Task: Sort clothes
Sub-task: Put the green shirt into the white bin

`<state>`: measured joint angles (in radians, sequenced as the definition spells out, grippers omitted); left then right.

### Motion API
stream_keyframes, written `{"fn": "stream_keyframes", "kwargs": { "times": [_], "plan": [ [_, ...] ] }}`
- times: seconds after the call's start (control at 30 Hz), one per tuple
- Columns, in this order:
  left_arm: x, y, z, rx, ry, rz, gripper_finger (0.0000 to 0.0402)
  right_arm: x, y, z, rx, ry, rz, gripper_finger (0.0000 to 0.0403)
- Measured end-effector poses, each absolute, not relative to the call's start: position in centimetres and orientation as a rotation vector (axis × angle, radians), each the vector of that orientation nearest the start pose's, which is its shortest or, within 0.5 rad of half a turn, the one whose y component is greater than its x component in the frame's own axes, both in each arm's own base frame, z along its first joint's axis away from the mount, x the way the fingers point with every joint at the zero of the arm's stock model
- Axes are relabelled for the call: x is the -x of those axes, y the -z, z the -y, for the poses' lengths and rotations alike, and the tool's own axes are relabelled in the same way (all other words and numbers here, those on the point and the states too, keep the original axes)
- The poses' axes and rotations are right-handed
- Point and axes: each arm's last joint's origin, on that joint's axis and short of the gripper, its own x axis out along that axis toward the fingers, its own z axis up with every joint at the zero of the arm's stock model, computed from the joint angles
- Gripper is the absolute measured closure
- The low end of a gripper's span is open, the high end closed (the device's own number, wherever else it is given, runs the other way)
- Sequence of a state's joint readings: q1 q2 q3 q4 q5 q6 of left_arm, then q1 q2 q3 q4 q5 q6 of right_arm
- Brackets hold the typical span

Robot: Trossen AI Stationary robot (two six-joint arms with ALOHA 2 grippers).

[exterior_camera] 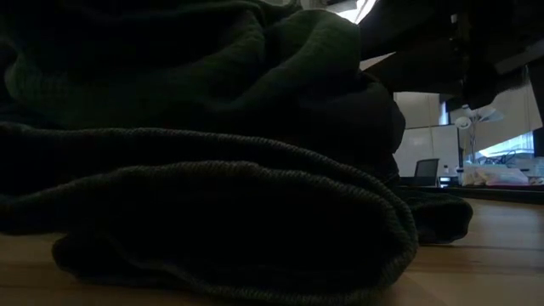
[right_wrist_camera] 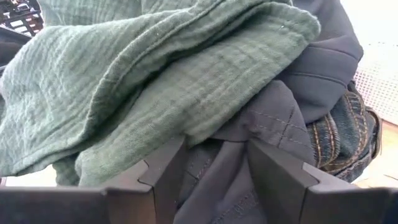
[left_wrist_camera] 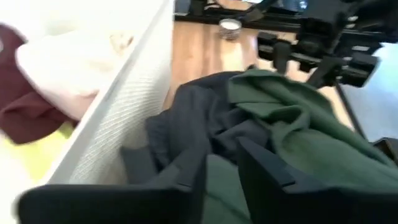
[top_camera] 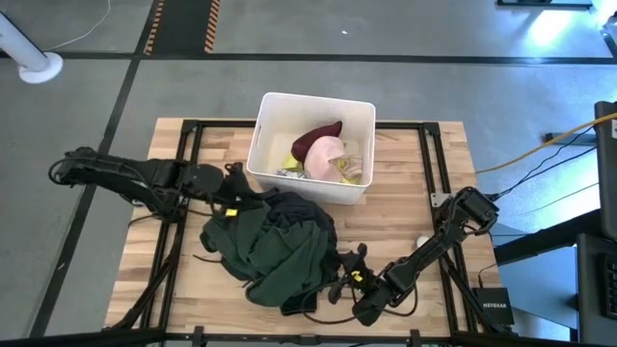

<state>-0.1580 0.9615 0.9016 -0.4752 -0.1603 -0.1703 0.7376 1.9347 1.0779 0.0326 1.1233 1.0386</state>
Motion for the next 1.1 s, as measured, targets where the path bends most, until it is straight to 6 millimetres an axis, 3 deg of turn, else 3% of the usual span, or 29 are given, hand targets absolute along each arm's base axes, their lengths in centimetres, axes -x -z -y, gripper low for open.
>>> {"fn": "stream_keyframes", "kwargs": {
  "times": [0.17,0.33,0.43,0.6,0.8,0.97,1.1],
  "plan": [
    [-18.7,-31.3,2.6,0.106,-0.025,-0.644,0.025,-29.4,-14.5,-23.3,-0.342,0.552,-0.246,0.0215],
    [-17.1,-33.6,3.3,0.191,0.055,-0.739,0.0203,-29.5,-14.6,-23.3,-0.345,0.551,-0.245,0.0215],
    [-16.3,-33.7,4.3,0.213,0.102,-0.808,0.0192,-29.5,-14.6,-23.3,-0.346,0.551,-0.245,0.0215],
    [-15.8,-31.9,6.3,0.263,0.133,-0.944,0.0201,-29.5,-14.6,-23.3,-0.355,0.544,-0.246,0.0215],
    [-17.0,-29.1,8.1,0.275,0.146,-0.938,0.021,-29.5,-14.6,-23.4,-0.341,0.539,-0.247,0.0215],
    [-19.3,-29.3,9.0,0.238,0.18,-0.722,0.0207,-29.6,-14.7,-23.4,-0.344,0.538,-0.245,0.0215],
    [-20.7,-29.4,9.5,0.101,0.178,-0.612,0.0209,-29.6,-14.7,-23.4,-0.344,0.538,-0.245,0.0215]
  ]
}}
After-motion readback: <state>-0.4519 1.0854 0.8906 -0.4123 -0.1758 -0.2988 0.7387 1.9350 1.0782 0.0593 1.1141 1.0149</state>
